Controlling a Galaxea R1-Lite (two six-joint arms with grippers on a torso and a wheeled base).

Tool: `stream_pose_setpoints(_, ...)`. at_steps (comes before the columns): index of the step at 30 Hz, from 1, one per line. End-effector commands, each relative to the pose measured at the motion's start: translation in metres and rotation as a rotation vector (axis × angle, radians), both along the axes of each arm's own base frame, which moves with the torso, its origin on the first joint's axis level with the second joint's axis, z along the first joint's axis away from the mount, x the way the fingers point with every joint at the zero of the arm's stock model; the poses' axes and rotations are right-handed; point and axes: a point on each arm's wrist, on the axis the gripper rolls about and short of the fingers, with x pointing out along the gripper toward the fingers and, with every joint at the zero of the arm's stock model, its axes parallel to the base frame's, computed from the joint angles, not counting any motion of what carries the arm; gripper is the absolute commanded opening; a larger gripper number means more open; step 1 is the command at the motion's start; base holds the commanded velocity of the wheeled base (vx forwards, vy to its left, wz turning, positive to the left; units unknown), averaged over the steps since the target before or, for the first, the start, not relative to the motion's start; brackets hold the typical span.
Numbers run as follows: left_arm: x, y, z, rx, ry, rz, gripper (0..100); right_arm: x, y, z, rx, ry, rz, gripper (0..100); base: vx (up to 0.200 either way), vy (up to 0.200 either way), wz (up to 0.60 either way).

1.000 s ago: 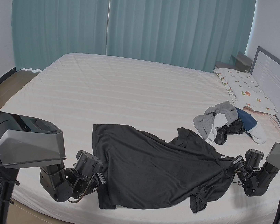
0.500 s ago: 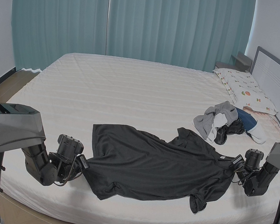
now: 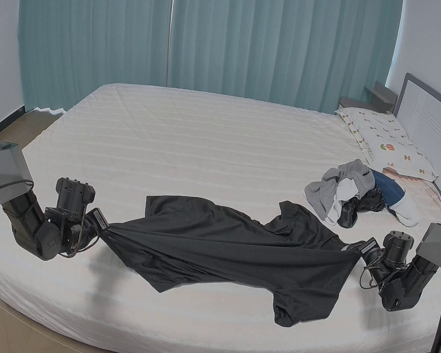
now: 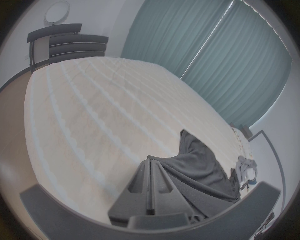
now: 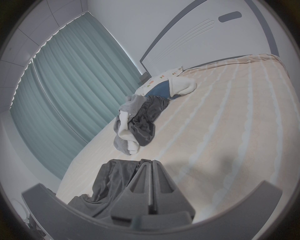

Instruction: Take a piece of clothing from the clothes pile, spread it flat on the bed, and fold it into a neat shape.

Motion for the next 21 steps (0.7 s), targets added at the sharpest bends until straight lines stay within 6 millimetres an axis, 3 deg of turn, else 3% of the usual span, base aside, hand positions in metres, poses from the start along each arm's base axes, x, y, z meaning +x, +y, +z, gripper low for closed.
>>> stream_pose_setpoints(1,0.003,0.019,0.037,-0.015,-0.119,0.056,0,-0.004,0.002,0.023,0.005,-0.053,0.02,0,0.0,0.0,0.0)
stream_pose_setpoints(7,-0.005,0.034,0.074,-0.029,-0.224,0.085,0,-0.003,0.001,0.024,0.008,-0.06,0.023,0,0.0,0.0,0.0)
stream_pose_setpoints(11,-0.005,0.034,0.074,-0.032,-0.224,0.08,0,-0.002,0.001,0.019,0.008,-0.046,0.027,0,0.0,0.0,0.0)
stream_pose_setpoints(13,-0.004,0.029,0.061,-0.041,-0.18,0.05,0,0.001,0.002,0.001,0.013,-0.008,0.039,0,0.0,0.0,0.0)
stream_pose_setpoints(15,0.005,0.014,0.03,-0.061,-0.099,-0.005,0,0.005,0.002,-0.018,0.017,0.026,0.048,0,0.0,0.0,0.0)
stream_pose_setpoints(21,0.028,-0.005,-0.022,-0.161,-0.037,0.021,0,0.015,0.002,-0.039,0.019,0.046,0.05,0,0.0,0.0,0.0)
